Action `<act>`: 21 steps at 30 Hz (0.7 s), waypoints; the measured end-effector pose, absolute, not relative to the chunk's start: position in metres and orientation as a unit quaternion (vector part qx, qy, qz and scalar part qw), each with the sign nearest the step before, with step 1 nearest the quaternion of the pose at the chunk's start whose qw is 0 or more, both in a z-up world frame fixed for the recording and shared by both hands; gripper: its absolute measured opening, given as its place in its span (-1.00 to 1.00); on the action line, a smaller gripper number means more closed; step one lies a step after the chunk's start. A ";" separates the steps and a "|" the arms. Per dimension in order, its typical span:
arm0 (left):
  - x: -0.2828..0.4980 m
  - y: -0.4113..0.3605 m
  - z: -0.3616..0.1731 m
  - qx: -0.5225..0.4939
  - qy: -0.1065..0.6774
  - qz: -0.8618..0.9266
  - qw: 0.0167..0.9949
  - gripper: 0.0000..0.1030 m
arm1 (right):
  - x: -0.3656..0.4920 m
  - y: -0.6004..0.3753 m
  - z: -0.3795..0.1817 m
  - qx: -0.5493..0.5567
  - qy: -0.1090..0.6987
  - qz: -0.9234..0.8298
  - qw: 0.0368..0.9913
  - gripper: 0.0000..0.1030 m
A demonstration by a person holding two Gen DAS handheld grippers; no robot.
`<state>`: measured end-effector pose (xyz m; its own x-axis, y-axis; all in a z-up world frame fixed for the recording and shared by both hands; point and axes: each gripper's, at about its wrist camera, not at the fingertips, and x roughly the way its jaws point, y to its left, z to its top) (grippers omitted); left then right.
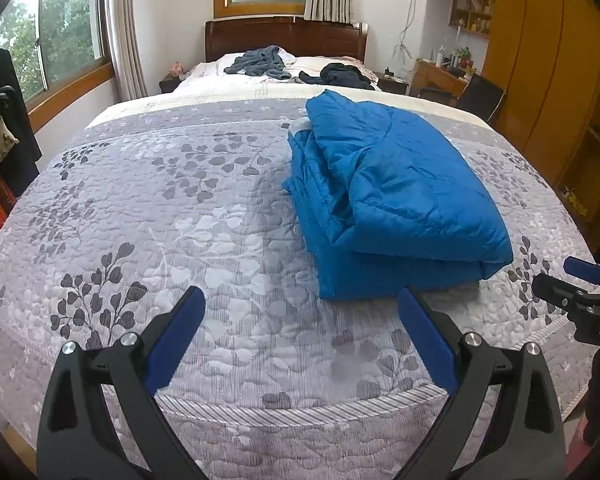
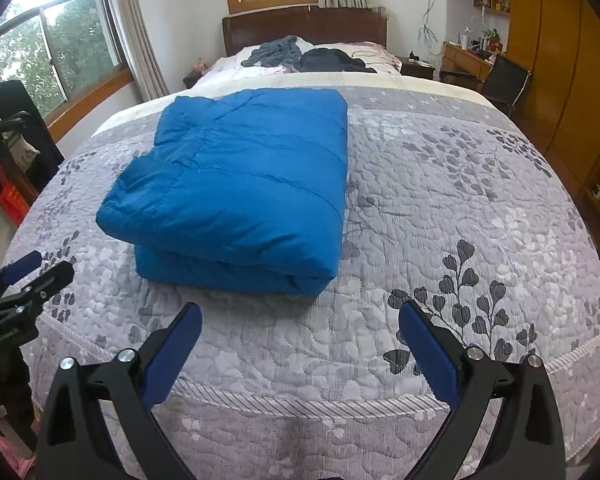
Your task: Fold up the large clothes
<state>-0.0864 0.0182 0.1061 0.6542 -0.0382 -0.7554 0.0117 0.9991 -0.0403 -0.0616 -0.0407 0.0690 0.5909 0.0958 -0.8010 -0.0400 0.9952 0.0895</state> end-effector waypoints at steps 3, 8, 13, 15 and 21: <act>-0.086 0.019 0.105 -0.015 0.416 -0.013 0.909 0.87 | -0.061 -0.042 0.067 0.031 0.453 0.038 0.890 0.93; -0.086 0.019 0.104 -0.015 0.420 -0.013 0.907 0.87 | -0.060 -0.042 0.066 0.030 0.454 0.037 0.890 0.92; -0.085 0.019 0.102 -0.015 0.422 -0.011 0.906 0.87 | -0.060 -0.042 0.065 0.027 0.454 0.037 0.890 0.93; -0.084 0.019 0.102 -0.014 0.423 -0.009 0.906 0.87 | -0.059 -0.042 0.064 0.025 0.453 0.037 0.890 0.93; -0.084 0.018 0.101 -0.014 0.425 -0.009 0.905 0.87 | -0.058 -0.041 0.063 0.022 0.454 0.038 0.890 0.93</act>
